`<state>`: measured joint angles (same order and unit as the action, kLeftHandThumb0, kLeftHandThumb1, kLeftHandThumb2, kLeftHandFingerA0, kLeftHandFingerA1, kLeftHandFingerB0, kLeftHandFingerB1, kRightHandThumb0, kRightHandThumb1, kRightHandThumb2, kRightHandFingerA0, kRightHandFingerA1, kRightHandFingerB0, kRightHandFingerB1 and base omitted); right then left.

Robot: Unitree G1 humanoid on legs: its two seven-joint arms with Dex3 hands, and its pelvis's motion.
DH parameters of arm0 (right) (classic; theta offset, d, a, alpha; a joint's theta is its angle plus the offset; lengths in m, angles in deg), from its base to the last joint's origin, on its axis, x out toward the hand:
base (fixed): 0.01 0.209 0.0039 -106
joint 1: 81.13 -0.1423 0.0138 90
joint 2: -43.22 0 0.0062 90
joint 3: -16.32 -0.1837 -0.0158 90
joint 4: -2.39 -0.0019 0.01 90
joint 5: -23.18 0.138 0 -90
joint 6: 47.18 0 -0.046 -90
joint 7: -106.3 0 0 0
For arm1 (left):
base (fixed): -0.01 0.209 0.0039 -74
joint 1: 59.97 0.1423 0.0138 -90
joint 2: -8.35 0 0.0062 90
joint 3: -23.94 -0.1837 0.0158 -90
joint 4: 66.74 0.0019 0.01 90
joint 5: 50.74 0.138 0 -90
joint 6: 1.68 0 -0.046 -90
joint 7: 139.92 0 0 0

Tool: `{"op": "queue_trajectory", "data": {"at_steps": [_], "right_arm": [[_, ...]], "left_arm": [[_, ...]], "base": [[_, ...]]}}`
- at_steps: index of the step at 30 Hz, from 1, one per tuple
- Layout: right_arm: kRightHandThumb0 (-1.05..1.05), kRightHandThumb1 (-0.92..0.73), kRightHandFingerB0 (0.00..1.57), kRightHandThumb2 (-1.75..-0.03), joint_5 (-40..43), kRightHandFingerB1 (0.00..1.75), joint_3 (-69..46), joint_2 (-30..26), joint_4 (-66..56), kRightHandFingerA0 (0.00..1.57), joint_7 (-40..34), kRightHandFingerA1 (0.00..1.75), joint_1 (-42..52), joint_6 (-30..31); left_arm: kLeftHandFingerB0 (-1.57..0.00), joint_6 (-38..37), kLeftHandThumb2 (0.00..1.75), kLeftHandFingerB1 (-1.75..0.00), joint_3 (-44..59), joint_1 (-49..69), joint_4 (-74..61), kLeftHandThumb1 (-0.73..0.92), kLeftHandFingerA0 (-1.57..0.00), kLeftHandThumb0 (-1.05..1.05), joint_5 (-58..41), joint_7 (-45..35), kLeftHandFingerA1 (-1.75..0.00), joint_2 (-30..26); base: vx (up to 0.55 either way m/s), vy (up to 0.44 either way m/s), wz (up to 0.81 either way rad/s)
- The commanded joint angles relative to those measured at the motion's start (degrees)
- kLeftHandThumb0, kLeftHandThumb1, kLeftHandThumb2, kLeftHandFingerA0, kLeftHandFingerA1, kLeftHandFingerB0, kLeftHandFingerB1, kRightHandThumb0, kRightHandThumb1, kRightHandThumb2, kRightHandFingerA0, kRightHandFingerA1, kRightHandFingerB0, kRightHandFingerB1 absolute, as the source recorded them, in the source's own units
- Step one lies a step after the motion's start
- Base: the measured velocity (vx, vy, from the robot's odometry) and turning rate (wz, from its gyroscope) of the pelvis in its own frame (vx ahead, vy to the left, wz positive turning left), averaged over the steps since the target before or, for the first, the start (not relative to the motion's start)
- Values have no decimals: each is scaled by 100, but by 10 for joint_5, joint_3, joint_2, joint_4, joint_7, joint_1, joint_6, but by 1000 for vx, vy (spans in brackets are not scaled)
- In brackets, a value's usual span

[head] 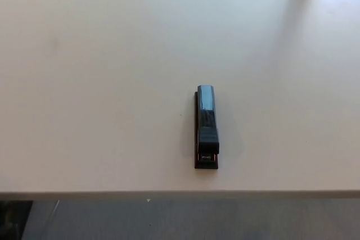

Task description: The robot uses its right hand to press on the stapler that is in the middle of the desk

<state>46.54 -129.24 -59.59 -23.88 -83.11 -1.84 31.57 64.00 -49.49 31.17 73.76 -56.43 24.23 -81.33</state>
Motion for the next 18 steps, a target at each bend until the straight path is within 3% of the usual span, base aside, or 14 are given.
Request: {"op": "queue_trajectory", "data": {"at_steps": [1, 3, 4, 5, 6, 9, 10, 11, 12, 13, 14, 15, 17, 18], "right_arm": [[-68, -74, 0, -103, -16, 19, -20, -18, -188, 24, -107, 49, 0, -134], [-76, -76, 0, -103, -51, 13, -5, -11, -288, 13, -111, 45, 1, -147], [-70, -74, 0, -104, -68, 18, 2, -8, -337, 29, -121, 51, 2, -134], [-70, -74, 0, -104, -76, 18, 5, -5, -360, 29, -126, 51, 3, -126], [-78, -76, 0, -105, -90, 13, 26, 3, -469, 44, -117, 55, 7, -90], [-76, -74, 0, -101, -102, 9, 66, 2, -574, 60, -92, 59, 11, -43], [-62, -82, 0, -64, -82, 11, 78, 1, -607, 66, -65, 42, 18, -30], [-66, -80, 0, -64, -59, 9, 99, -5, -651, 68, -44, 42, 20, 5], [-75, -59, 4, -89, -55, 32, 97, -5, -660, 72, -41, 55, 26, 11], [-65, -81, 0, -64, -37, 1, 116, -14, -690, 67, -22, 42, 23, 28], [-65, -81, 0, -64, -37, 4, 124, -21, -702, 68, -24, 42, 16, 44], [-81, -75, 0, -98, -38, 3, 136, -28, -716, 63, -27, 56, 4, 58], [-79, -77, 0, -98, -11, 0, 156, -50, -720, 64, 7, 58, -22, 57], [-57, -81, 1, -67, 1, 15, 172, -60, -714, 81, 35, 48, -45, 42]], "left_arm": [[-5, -18, 105, -48, -1, -14, 4, 66, -8, -76, 1, -2, -52, -25], [-4, -17, 106, -47, -2, -13, 2, 66, -5, -77, 0, -4, -50, -24], [-6, -16, 106, -47, -3, -13, 3, 67, -3, -78, 1, -5, -49, -25], [-6, -15, 106, -47, -4, -13, 3, 67, -3, -78, 2, -6, -49, -26], [-4, -17, 109, -48, -5, -13, 5, 66, -5, -72, 4, -4, -51, -27], [-3, -18, 107, -48, -2, -11, 3, 66, -5, -72, 2, 2, -50, -25], [-4, -18, 107, -48, -2, -12, 5, 65, -5, -71, 2, 2, -50, -25], [-4, -18, 106, -47, -2, -13, 6, 66, -4, -74, 1, 0, -50, -25], [-4, -18, 107, -47, -3, -12, 6, 65, -3, -71, 2, -1, -49, -25], [-5, -14, 105, -47, -5, -13, 6, 66, -3, -78, 4, 0, -49, -25], [-5, -13, 106, -47, -5, -13, 6, 66, -2, -78, 2, -2, -49, -25], [-6, -16, 106, -46, -4, -13, 8, 66, -1, -79, 1, -5, -48, -26], [-4, -19, 108, -47, -3, -11, 7, 66, -2, -71, 0, -5, -50, -26], [-3, -20, 107, -48, -1, -10, 5, 66, -5, -73, -1, -3, -51, -27]], "base": [[0, 0, 0], [0, 0, 0], [0, 0, 0], [0, 0, 0], [0, 0, 0], [0, 0, 0], [0, 0, 0], [0, 0, 0], [0, 0, 0], [0, 0, 0], [0, 0, 0], [0, 0, 0], [0, 0, 0], [0, 0, 0]]}}
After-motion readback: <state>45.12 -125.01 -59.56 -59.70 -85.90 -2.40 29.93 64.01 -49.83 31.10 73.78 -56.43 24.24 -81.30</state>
